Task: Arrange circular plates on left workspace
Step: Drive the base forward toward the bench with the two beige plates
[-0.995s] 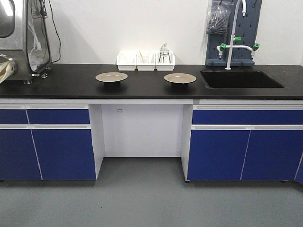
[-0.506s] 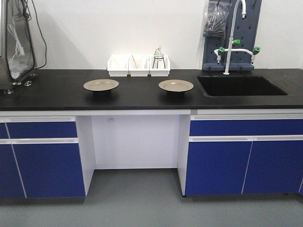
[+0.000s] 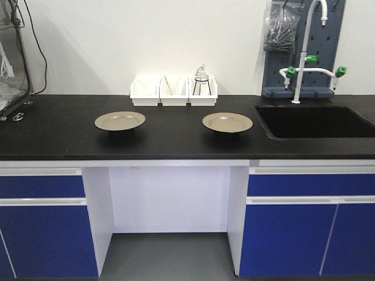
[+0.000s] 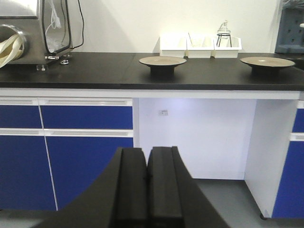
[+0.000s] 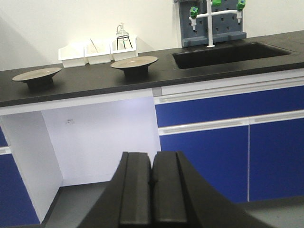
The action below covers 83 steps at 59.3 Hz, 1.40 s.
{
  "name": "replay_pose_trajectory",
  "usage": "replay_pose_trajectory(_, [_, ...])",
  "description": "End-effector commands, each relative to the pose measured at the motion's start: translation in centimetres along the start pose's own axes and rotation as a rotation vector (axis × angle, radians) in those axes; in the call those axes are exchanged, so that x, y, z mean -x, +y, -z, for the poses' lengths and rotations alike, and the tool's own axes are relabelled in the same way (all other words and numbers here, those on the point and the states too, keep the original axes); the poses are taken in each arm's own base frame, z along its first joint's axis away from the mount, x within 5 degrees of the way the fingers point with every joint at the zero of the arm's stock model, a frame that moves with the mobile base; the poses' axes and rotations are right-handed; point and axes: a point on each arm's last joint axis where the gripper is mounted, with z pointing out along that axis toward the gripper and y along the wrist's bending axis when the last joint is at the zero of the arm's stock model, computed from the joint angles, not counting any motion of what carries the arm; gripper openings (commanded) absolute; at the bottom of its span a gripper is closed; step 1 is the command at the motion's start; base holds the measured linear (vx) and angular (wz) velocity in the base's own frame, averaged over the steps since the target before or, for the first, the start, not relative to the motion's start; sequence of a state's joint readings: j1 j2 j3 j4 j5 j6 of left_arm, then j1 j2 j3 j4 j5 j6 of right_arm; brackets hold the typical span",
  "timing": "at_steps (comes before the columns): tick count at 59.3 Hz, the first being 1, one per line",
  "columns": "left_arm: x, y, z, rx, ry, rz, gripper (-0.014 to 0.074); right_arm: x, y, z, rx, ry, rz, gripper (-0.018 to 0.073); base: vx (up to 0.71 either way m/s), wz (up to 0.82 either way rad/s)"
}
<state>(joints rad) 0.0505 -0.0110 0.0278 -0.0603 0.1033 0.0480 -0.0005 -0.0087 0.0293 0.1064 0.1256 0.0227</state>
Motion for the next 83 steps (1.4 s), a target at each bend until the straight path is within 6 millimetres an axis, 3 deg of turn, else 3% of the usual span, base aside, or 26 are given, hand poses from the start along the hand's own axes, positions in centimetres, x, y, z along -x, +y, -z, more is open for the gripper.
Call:
replay_pose_trajectory(1, [0.4,-0.01,0.08,-0.006,-0.083,0.012,0.0002,0.58,-0.03,0.12,-0.002,-0.089,0.015,-0.0005,0.44,0.06])
replay_pose_trajectory(83, [0.4,-0.01,0.08,-0.006,-0.083,0.012,0.0002,0.58,-0.03,0.12,-0.002,-0.089,0.015,-0.0005,0.44,0.06])
